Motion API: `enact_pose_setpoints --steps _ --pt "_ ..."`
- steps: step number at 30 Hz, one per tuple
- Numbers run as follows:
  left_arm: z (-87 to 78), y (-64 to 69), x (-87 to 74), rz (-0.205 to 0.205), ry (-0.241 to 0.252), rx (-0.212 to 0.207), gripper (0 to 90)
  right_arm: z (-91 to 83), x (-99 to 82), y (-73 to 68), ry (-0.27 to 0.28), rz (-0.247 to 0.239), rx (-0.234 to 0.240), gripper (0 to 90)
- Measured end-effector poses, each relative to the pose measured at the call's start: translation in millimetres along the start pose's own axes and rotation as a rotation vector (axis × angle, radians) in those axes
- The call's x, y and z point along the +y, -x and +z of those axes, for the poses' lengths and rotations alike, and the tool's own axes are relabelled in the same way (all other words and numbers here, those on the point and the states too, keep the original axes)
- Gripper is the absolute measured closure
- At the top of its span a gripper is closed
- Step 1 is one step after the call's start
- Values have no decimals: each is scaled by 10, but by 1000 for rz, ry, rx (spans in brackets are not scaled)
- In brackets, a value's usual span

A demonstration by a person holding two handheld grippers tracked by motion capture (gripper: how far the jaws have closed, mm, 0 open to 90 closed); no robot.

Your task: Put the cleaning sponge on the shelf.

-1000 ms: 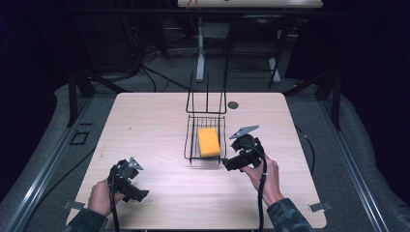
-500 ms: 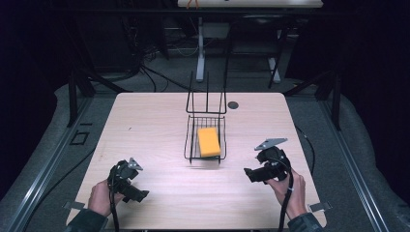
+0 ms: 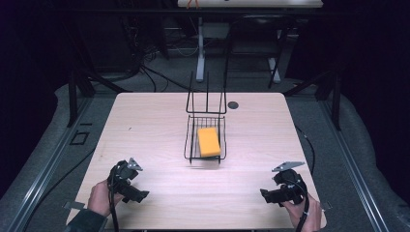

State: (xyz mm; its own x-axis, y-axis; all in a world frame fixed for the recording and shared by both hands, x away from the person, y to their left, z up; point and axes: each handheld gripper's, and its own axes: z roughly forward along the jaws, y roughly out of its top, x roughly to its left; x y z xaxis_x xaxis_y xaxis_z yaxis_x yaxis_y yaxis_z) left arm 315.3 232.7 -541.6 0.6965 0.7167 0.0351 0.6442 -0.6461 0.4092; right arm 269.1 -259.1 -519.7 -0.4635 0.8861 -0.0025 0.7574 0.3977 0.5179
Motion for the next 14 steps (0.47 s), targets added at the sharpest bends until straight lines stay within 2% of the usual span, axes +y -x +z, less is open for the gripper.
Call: enact_pose_setpoints --steps 2,3,7,10,14 --pt "6 2 6 0 -6 -4 16 38 -75 23 -15 15 -6 138" --pt "11 3 6 4 -9 -7 16 47 -112 25 -13 18 -25 138" --pt "30 12 14 14 -20 -11 16 72 -166 31 -54 -2 -66 135" --pt "38 21 22 15 -19 -17 16 69 -171 49 -43 13 -60 135" --pt "40 17 24 16 -20 -15 16 86 -168 41 -49 2 -55 137"
